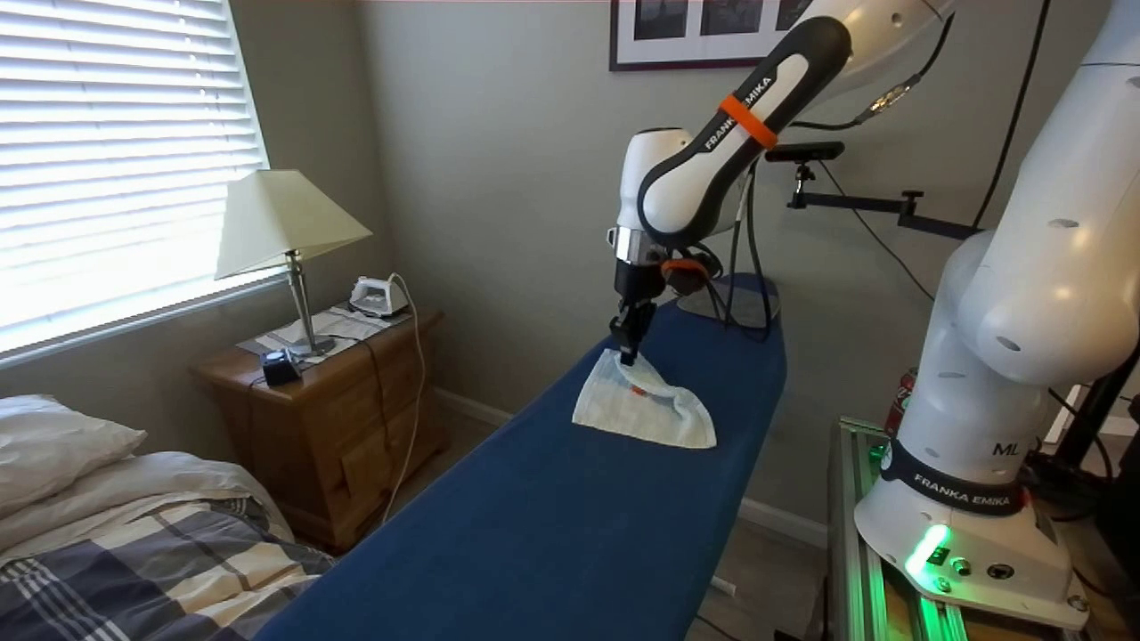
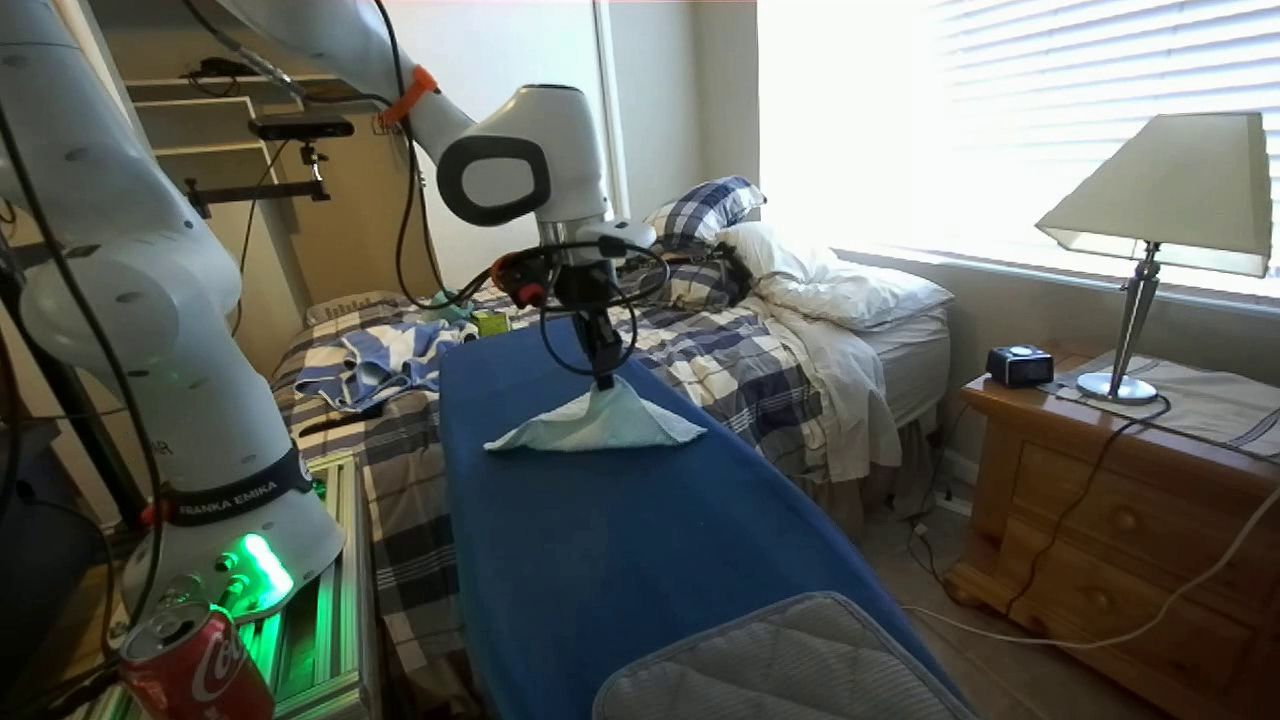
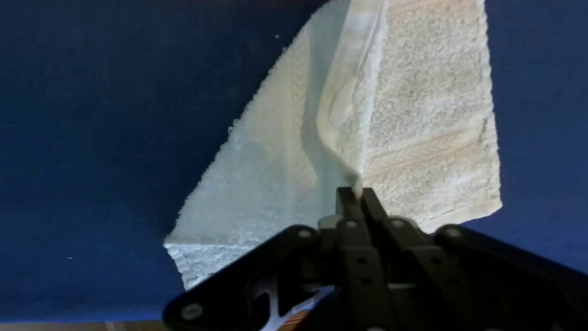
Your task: Put the orange object on the towel then fold the towel into a triangle.
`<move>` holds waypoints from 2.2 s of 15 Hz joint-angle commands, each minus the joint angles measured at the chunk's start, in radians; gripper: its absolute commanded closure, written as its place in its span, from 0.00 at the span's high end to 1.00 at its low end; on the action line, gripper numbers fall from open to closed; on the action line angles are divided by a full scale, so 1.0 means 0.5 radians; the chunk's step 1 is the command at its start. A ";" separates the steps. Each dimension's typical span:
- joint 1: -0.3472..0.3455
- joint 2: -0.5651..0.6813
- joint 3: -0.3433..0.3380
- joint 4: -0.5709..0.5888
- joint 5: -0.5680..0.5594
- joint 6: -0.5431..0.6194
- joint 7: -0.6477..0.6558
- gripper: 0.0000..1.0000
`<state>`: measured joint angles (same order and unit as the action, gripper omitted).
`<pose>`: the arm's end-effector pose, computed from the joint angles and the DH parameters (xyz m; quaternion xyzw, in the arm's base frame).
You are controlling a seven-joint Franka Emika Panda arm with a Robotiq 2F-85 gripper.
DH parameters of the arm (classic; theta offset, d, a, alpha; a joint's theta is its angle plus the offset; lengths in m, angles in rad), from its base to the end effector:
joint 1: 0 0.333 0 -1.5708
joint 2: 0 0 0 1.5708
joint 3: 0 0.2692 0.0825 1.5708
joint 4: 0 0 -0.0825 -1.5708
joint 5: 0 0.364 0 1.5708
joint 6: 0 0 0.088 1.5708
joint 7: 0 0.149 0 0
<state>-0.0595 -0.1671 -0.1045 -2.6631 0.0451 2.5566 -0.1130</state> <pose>0.4131 -0.0655 0.2273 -0.9984 0.0434 -0.0324 0.0174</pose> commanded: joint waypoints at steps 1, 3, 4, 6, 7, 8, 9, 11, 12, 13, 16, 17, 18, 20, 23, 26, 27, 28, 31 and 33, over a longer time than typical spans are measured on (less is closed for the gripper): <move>0.068 0.073 0.026 0.057 0.117 -0.024 -0.062 0.04; 0.099 0.098 0.041 0.070 0.158 -0.026 -0.078 0.04; 0.111 0.111 0.049 0.077 0.174 -0.029 -0.087 0.04; 0.127 0.145 0.066 0.092 0.198 -0.020 -0.102 0.04; 0.131 0.163 0.074 0.105 0.203 -0.011 -0.104 0.04; 0.135 0.178 0.081 0.117 0.212 -0.009 -0.108 0.04; 0.139 0.191 0.089 0.128 0.222 -0.007 -0.112 0.04; 0.145 0.220 0.101 0.150 0.258 0.000 -0.138 0.04; 0.148 0.234 0.109 0.161 0.281 0.003 -0.151 0.04; 0.150 0.245 0.117 0.169 0.310 0.002 -0.170 0.04; 0.159 0.279 0.138 0.194 0.381 -0.003 -0.215 0.04; 0.163 0.291 0.146 0.203 0.407 -0.005 -0.232 0.04; 0.165 0.300 0.155 0.210 0.426 -0.004 -0.243 0.04; 0.165 0.317 0.172 0.220 0.456 -0.008 -0.265 0.04; 0.165 0.334 0.194 0.228 0.493 -0.001 -0.286 0.04; 0.163 0.351 0.211 0.239 0.505 0.015 -0.289 0.04; 0.161 0.359 0.215 0.245 0.503 0.027 -0.282 0.04; 0.161 0.363 0.219 0.249 0.504 0.027 -0.282 0.04; 0.161 0.378 0.227 0.257 0.511 0.028 -0.284 0.04; 0.163 0.392 0.234 0.262 0.519 0.039 -0.285 0.05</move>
<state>0.0196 0.0013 0.0042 -2.5518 0.2616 2.5589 -0.2271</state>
